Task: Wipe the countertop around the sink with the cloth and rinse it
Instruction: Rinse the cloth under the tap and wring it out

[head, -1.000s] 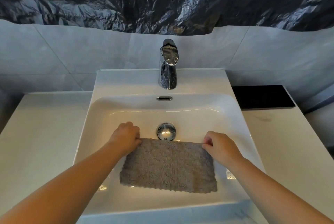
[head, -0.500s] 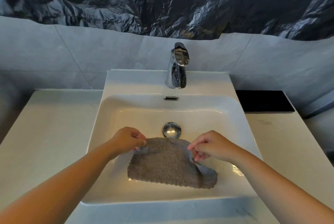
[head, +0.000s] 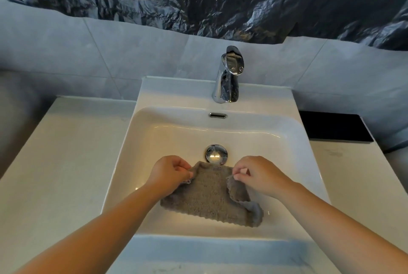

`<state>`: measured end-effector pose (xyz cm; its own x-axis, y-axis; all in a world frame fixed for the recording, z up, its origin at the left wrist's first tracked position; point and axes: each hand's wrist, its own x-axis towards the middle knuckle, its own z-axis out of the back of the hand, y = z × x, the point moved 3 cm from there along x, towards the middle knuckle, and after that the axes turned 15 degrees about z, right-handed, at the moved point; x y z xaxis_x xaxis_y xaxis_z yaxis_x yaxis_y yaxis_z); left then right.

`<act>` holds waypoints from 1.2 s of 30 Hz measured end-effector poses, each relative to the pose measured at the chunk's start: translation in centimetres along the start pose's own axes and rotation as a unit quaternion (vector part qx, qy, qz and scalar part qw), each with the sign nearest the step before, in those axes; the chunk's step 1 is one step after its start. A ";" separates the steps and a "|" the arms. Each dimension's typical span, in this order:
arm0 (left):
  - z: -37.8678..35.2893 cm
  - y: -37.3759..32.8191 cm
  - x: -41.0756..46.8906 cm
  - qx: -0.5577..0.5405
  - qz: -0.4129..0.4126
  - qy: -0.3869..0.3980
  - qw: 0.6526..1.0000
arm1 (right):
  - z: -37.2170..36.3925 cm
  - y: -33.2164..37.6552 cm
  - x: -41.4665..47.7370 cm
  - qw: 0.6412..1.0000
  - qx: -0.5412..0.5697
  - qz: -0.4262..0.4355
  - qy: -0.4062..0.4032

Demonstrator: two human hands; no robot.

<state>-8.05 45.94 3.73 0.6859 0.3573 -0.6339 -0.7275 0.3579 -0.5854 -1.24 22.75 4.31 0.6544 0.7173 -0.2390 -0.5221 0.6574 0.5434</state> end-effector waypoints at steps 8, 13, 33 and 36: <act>-1.0 -0.7 -0.6 0.004 -0.010 -0.020 1.000 | -0.1 -1.7 -0.1 0.998 0.058 0.015 0.013; -2.7 -1.6 -1.3 -0.030 0.000 -0.020 0.999 | -0.4 0.3 0.2 0.985 0.158 0.068 -0.023; -4.7 -0.4 -2.2 -0.057 -0.036 -0.022 0.997 | -1.9 1.7 2.1 0.964 0.229 0.086 -0.102; -4.5 -0.6 -2.3 -0.047 -0.052 -0.056 0.996 | -1.7 1.8 2.0 0.968 0.217 0.088 -0.095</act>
<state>-9.31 40.97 3.26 0.7511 0.4189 -0.5103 -0.6477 0.3178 -0.6924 -1.79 25.73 3.44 0.6869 0.7265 0.0176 -0.3831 0.3414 0.8583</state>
